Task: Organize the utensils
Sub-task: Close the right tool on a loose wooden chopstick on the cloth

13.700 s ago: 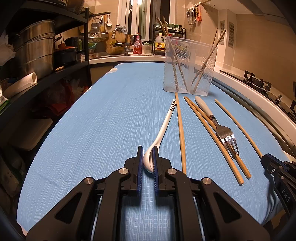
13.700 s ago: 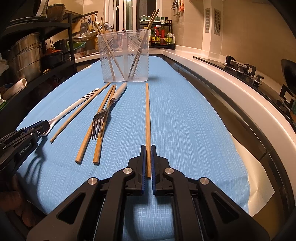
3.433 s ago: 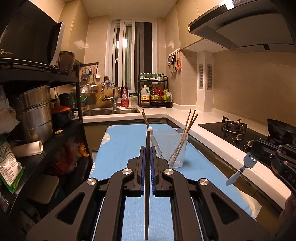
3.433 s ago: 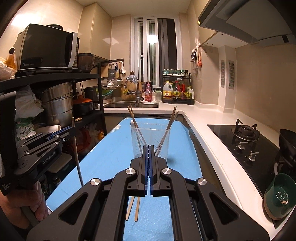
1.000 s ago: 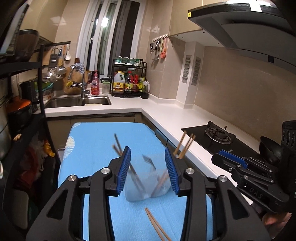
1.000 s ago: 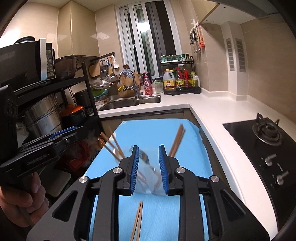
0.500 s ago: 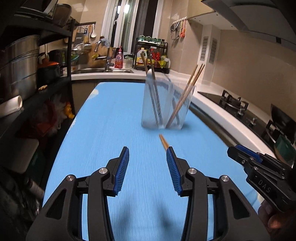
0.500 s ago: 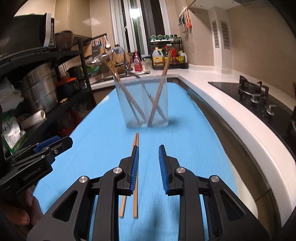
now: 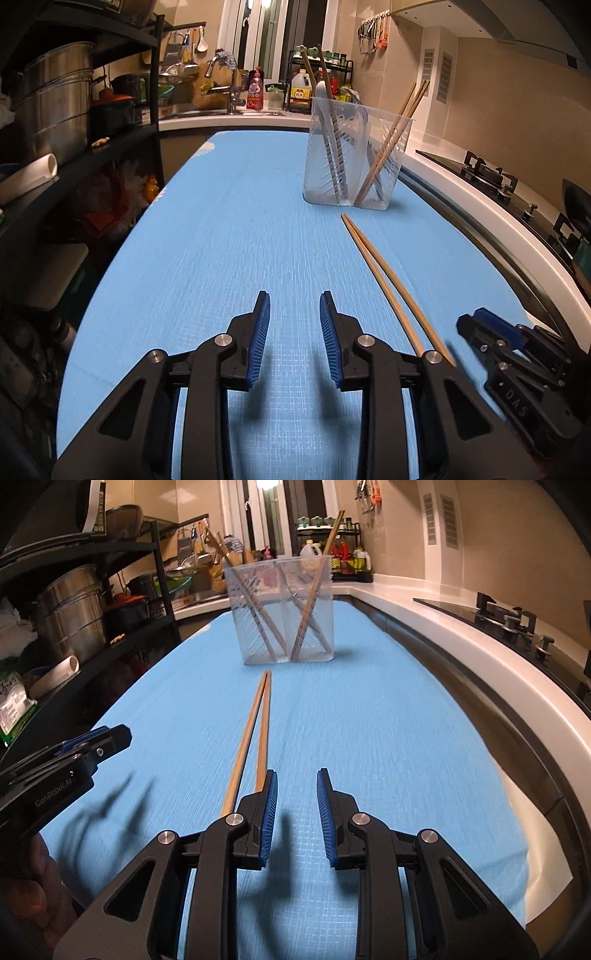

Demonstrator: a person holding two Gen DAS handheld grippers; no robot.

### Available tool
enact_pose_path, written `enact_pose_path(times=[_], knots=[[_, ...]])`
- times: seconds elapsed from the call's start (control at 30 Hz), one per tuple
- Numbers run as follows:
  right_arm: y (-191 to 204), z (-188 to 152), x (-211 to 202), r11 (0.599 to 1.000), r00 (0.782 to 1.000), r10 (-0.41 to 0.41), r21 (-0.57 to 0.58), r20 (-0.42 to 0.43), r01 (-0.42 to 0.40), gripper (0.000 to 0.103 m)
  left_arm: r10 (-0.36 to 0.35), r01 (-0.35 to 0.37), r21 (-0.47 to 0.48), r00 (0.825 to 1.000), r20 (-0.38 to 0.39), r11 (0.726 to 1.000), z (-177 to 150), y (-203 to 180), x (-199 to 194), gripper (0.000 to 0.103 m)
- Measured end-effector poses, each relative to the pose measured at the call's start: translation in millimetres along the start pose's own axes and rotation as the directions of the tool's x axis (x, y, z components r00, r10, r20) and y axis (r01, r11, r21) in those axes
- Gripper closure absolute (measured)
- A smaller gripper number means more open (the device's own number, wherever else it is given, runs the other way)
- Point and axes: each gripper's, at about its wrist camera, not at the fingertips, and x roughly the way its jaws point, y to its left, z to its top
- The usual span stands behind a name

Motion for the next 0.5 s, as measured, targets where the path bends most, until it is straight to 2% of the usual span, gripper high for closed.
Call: enact_pose_path(times=[0.17, 0.37, 0.43, 0.5], knots=[[9.1, -4.5, 4.9, 0.999, 0.999, 0.029, -0.023, -0.023, -0.029, 0.079, -0.022, 0.023, 0.026, 1.0, -0.012, 0.999, -7.1, -9.6, 4.2, 0.075], [9.8, -10.9, 9.2, 0.999, 0.998, 0.02, -0.04, -0.053, -0.022, 0.08, -0.043, 0.044, 0.041, 0.999, -0.024, 0.998, -12.1, -16.6, 6.7, 0.075], [8.5, -11.7, 8.4, 0.999, 0.999, 0.014, -0.043, -0.052, -0.017, 0.086, -0.042, 0.043, 0.044, 0.999, -0.022, 0.998, -12.9, -18.5, 7.0, 0.075], [6.2, -12.4, 7.4, 0.999, 0.999, 0.005, -0.045, -0.051, -0.007, 0.095, -0.045, 0.047, 0.045, 0.999, -0.026, 0.998, -13.7, -20.4, 7.9, 0.075]])
